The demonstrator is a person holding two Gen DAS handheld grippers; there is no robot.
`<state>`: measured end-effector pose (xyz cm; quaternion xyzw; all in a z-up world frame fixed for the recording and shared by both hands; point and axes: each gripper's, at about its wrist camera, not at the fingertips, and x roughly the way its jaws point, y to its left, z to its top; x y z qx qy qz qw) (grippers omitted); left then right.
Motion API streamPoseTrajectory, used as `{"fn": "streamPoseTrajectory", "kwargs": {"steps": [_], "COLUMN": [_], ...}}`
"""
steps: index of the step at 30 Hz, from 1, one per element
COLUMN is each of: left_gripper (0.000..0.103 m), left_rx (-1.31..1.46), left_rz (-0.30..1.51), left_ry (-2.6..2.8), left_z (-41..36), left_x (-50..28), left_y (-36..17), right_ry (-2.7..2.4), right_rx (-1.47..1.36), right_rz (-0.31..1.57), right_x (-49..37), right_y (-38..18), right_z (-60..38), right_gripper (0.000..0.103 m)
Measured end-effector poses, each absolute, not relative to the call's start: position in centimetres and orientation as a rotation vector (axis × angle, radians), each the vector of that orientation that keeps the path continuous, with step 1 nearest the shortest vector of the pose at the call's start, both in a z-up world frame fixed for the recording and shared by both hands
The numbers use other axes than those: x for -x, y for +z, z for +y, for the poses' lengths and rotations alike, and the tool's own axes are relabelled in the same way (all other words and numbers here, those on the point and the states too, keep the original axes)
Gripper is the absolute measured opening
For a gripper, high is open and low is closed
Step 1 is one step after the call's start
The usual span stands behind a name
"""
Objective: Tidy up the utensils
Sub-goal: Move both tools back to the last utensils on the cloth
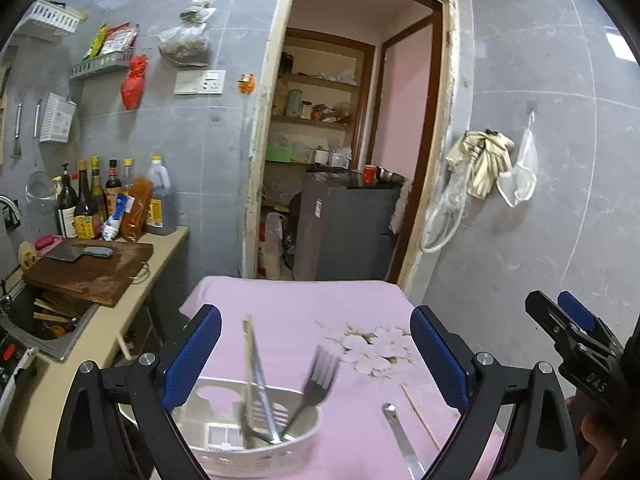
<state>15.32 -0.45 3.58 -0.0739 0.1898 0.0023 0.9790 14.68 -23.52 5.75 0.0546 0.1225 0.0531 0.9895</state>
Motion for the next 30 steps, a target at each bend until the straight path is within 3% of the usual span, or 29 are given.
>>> {"fn": "streamPoseTrajectory", "kwargs": {"steps": [12, 30], "left_gripper": [0.096, 0.096], "left_rx": [0.118, 0.147], "left_rz": [0.447, 0.655], "left_ry": [-0.039, -0.015], "left_z": [-6.6, -10.8], "left_x": [-15.8, -19.2], "left_y": [1.2, -6.7], "right_ry": [0.08, 0.116], "right_rx": [-0.11, -0.091], "right_rz": [0.346, 0.572], "right_x": [-15.2, -18.3], "right_y": [2.1, -6.8], "right_z": [-29.2, -32.3], "right_gripper": [0.101, 0.101]}}
